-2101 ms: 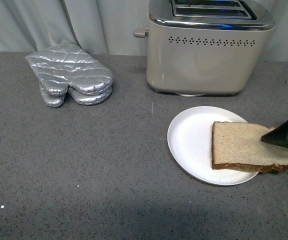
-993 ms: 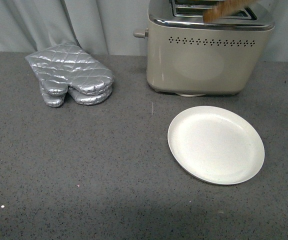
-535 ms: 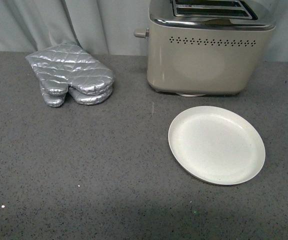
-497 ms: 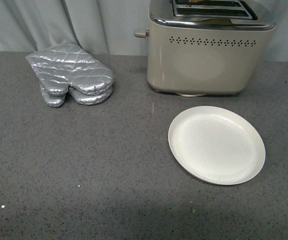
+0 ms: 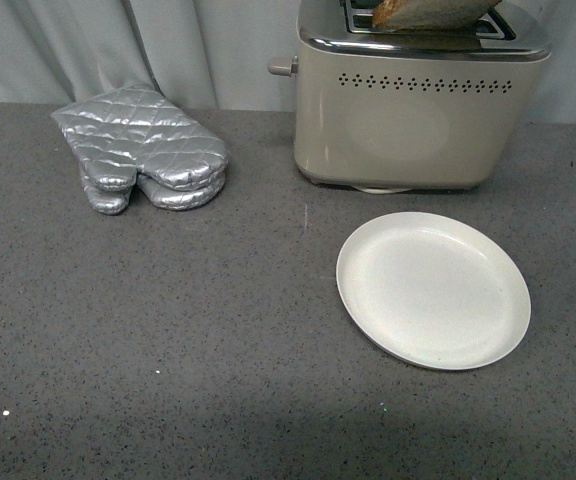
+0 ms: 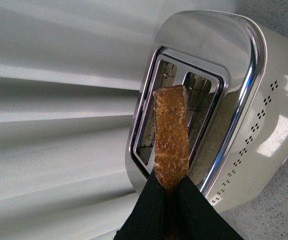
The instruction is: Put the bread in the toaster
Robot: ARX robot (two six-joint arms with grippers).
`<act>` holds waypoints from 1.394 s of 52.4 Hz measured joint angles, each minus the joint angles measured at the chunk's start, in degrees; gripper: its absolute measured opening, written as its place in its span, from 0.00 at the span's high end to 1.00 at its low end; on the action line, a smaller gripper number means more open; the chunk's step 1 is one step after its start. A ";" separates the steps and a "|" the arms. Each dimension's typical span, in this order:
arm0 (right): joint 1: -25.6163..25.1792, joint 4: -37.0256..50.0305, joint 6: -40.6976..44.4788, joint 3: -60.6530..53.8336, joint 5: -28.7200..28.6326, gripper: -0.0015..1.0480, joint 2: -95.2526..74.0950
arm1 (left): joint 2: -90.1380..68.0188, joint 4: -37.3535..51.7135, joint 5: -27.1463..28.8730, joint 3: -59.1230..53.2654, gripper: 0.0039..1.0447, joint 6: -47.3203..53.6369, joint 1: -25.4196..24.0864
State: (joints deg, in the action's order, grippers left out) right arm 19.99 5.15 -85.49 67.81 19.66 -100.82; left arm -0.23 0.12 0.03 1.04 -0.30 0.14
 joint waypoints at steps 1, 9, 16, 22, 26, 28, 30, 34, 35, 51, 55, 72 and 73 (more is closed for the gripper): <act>0.00 -0.02 -0.09 0.13 0.00 0.99 -0.28 | 0.00 0.00 0.00 0.00 0.06 0.00 0.00; -0.15 -0.72 -0.39 2.12 0.20 0.99 -2.29 | 0.00 0.00 0.00 0.00 0.06 0.00 0.00; -0.39 -1.88 -0.39 4.04 0.28 0.99 -3.63 | 0.00 0.00 0.00 0.00 0.06 0.00 0.00; -0.57 -3.17 -0.37 4.48 0.66 0.99 -4.35 | 0.00 0.00 0.00 0.00 0.06 0.00 0.00; -0.57 -3.72 -0.37 4.48 0.85 0.99 -4.52 | 0.00 0.00 0.00 0.00 0.06 0.00 0.00; -0.57 -3.82 -0.39 4.48 0.87 0.99 -4.52 | 0.00 0.00 0.00 0.00 0.06 0.00 0.00; -0.55 -3.87 -0.37 4.48 1.01 0.99 -4.52 | 0.00 0.00 0.00 0.00 0.06 0.00 0.00; -0.42 -4.09 -0.39 4.46 1.49 0.99 -4.48 | 0.00 0.00 0.00 0.00 0.06 0.00 0.00; -0.39 -4.15 -0.39 4.46 1.57 0.99 -4.44 | 0.00 0.00 0.00 0.00 0.06 0.00 0.00; 1.09 -6.69 -1.92 3.10 3.78 0.99 -0.76 | 0.00 0.00 0.00 0.00 0.06 0.00 0.00; 1.22 -7.06 -2.19 3.13 3.87 0.99 -0.68 | 0.00 0.00 0.00 0.00 0.06 0.00 0.00; 0.22 -9.92 -2.34 7.67 3.85 0.99 -4.90 | 0.00 0.00 0.00 0.00 0.06 0.00 0.00; 0.17 -9.92 -2.29 7.89 3.85 0.99 -5.11 | 0.00 0.00 0.00 0.00 0.06 0.00 0.00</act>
State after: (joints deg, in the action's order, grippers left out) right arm 20.16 -4.78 -87.79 75.70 23.51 -105.93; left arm -0.23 0.12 0.03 1.04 -0.30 0.14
